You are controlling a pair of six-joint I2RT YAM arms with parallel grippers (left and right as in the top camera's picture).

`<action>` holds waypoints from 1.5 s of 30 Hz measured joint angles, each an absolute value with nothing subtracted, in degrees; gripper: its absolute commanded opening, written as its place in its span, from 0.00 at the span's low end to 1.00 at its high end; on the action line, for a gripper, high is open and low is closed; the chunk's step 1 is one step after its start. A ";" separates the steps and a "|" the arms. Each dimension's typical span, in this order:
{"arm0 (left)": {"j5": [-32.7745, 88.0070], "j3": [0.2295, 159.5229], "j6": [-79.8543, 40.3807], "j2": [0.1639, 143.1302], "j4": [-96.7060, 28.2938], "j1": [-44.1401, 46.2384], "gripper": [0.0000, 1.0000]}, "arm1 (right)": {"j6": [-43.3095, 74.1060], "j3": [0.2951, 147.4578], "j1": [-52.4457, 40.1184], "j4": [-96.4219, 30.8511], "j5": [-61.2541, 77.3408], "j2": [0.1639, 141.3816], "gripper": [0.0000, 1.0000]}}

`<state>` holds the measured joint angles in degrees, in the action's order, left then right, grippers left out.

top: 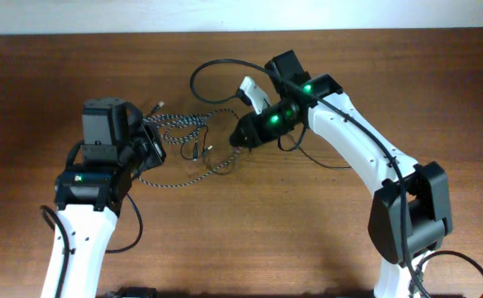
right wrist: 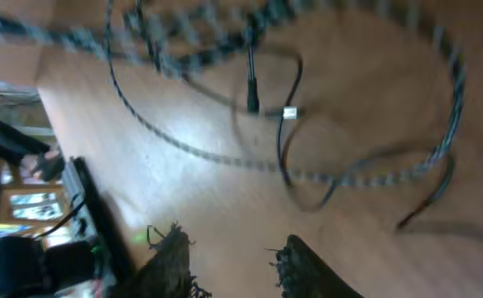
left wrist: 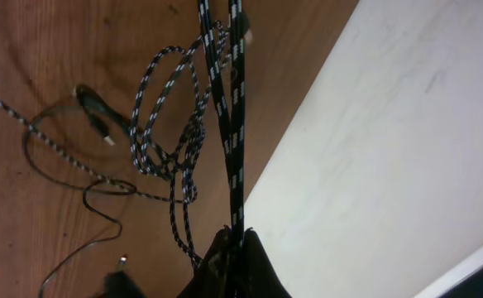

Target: Untangle cables

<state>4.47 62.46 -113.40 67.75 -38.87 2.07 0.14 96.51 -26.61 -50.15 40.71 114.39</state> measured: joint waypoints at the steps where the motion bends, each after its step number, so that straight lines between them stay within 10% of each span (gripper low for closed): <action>1: 5.15 62.46 -113.38 67.75 -38.81 2.07 0.00 | -2.57 96.51 -26.72 -47.94 40.23 114.39 0.59; 21: 9.28 62.46 -113.19 67.75 -40.03 2.07 0.00 | -15.25 96.49 -32.03 -24.49 23.75 122.02 0.50; 34: 24.99 62.43 -113.47 67.75 -34.00 1.74 0.00 | -10.44 96.51 -33.36 -26.17 27.77 123.66 0.75; 39: 25.08 62.43 -113.47 67.75 -33.63 1.74 0.00 | -10.20 96.51 -17.37 -38.48 43.72 119.98 0.53; 45: 27.00 62.04 -113.67 67.79 -21.58 1.74 0.00 | -25.23 96.62 -2.63 -63.22 80.82 116.31 0.78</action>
<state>27.00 62.04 -113.67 67.79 -21.58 1.74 -25.23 96.62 -2.63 -63.22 80.82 116.31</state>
